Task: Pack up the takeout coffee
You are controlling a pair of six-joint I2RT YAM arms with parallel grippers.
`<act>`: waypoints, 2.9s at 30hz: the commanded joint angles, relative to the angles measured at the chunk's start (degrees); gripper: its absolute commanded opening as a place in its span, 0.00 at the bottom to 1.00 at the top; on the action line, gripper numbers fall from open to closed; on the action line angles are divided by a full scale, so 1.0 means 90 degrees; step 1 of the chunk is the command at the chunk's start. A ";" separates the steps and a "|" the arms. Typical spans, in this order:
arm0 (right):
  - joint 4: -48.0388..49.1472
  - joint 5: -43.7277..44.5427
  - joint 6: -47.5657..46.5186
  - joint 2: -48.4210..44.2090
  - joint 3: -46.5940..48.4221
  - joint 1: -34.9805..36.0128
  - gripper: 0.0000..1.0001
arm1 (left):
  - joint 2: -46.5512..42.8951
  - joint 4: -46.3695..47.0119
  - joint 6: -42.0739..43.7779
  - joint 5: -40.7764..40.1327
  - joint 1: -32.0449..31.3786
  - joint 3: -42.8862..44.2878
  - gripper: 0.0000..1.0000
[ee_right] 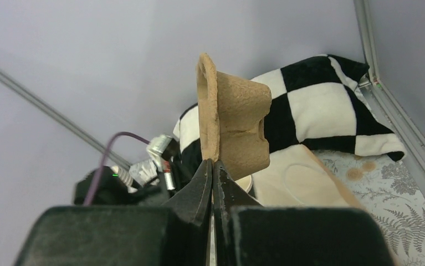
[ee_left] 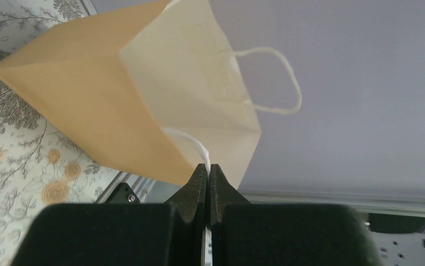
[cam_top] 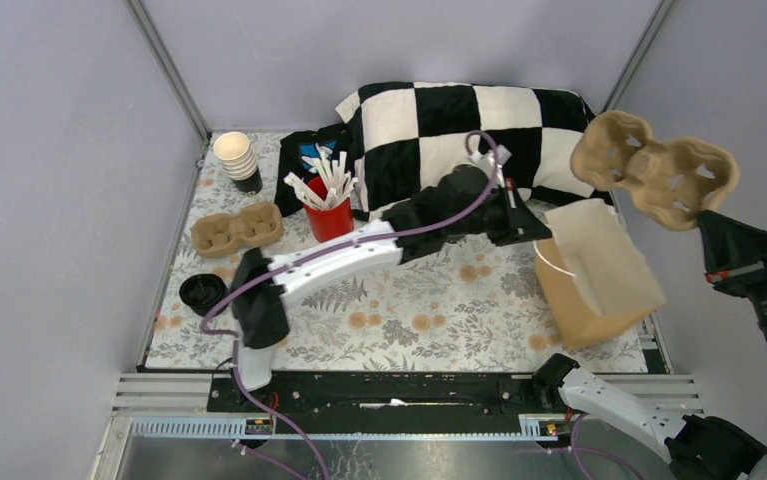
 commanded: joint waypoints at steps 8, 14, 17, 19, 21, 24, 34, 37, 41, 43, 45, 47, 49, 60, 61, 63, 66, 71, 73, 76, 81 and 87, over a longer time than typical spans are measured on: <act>0.0706 -0.1429 -0.0187 0.0607 -0.0307 0.0006 0.00 | -0.2606 -0.0369 -0.0208 -0.0678 0.0069 -0.1703 0.00; 0.1231 -0.2832 -0.0500 0.0674 -0.0821 0.0008 0.00 | -0.3841 -0.0973 -0.0472 -0.0670 0.0517 -0.2754 0.00; 0.1483 -0.3551 -0.0672 0.0801 -0.1027 0.0008 0.00 | -0.4451 -0.1529 -0.0333 -0.0847 0.0650 -0.3039 0.00; 0.1487 -0.3782 -0.0682 0.0981 -0.1040 0.0006 0.00 | -0.4830 -0.1822 -0.0167 -0.0984 0.0694 -0.3204 0.00; 0.1534 -0.4005 -0.0580 0.1168 -0.1044 0.0006 0.00 | -0.5178 -0.2012 -0.0062 -0.1163 0.0723 -0.3413 0.00; 0.1635 -0.4455 -0.0396 0.1463 -0.1041 0.0007 0.00 | -0.5624 -0.2113 0.0095 -0.1214 0.0833 -0.3758 0.00; 0.1943 -0.4554 0.0125 0.1789 -0.1017 0.0006 0.00 | -0.6089 -0.4802 0.0976 -0.1784 0.0841 -0.3126 0.47; 0.1827 -0.4205 0.0178 0.1813 -0.0843 0.0006 0.00 | -0.5847 -0.6279 0.1337 -0.2752 0.0843 -0.2092 0.66; 0.1690 -0.3948 0.0249 0.1763 -0.0714 0.0009 0.00 | -0.4953 -0.7512 0.1678 -0.3695 0.0848 -0.0715 0.73; 0.1570 -0.3980 0.0289 0.1756 -0.0665 0.0006 0.00 | -0.4544 -0.7714 0.1876 -0.3838 0.0853 -0.0231 0.74; 0.1469 -0.4011 0.0319 0.1740 -0.0630 0.0006 0.00 | -0.4142 -0.7832 0.2212 -0.3665 0.1000 -0.0019 0.77; 0.1373 -0.4048 0.0359 0.1734 -0.0581 0.0008 0.00 | -0.3759 -0.7982 0.2460 -0.3421 0.1162 0.0128 0.79; 0.1261 -0.4084 0.0392 0.1729 -0.0520 0.0008 0.00 | -0.3632 -0.7967 0.2683 -0.3263 0.1332 0.0083 0.79; 0.0861 -0.4485 0.0501 0.1736 -0.0282 0.0006 0.00 | -0.3077 -0.7481 0.3732 -0.2438 0.2338 -0.0441 0.52; 0.0813 -0.4504 0.0491 0.1758 -0.0245 0.0008 0.00 | -0.3001 -0.7418 0.3788 -0.2370 0.2347 -0.0441 0.51; 0.0731 -0.4704 0.0448 0.1769 -0.0201 0.0006 0.00 | -0.2893 -0.7289 0.3823 -0.2280 0.2343 -0.0436 0.49; 0.0628 -0.4728 0.0385 0.1780 -0.0178 0.0006 0.00 | -0.2926 -0.7179 0.3798 -0.2110 0.2348 -0.0351 0.54; 0.0749 -0.4711 0.0395 0.1731 -0.0358 0.0006 0.00 | -0.3103 -0.7201 0.3700 -0.2035 0.2346 -0.0422 0.55; 0.0817 -0.4721 0.0399 0.1707 -0.0436 0.0006 0.00 | -0.3133 -0.7254 0.3629 -0.2074 0.2343 -0.0337 0.59; 0.0834 -0.4702 0.0411 0.1704 -0.0495 0.0006 0.00 | -0.3166 -0.7149 0.3653 -0.1953 0.2351 -0.0245 0.65; 0.0749 -0.4739 0.0541 0.1728 -0.0460 0.0006 0.00 | -0.2806 -0.6877 0.3760 -0.1020 0.2353 -0.0444 0.66; 0.0647 -0.4664 0.0622 0.1661 -0.0509 0.0006 0.00 | -0.2807 -0.6879 0.3836 -0.1088 0.2401 -0.0451 0.56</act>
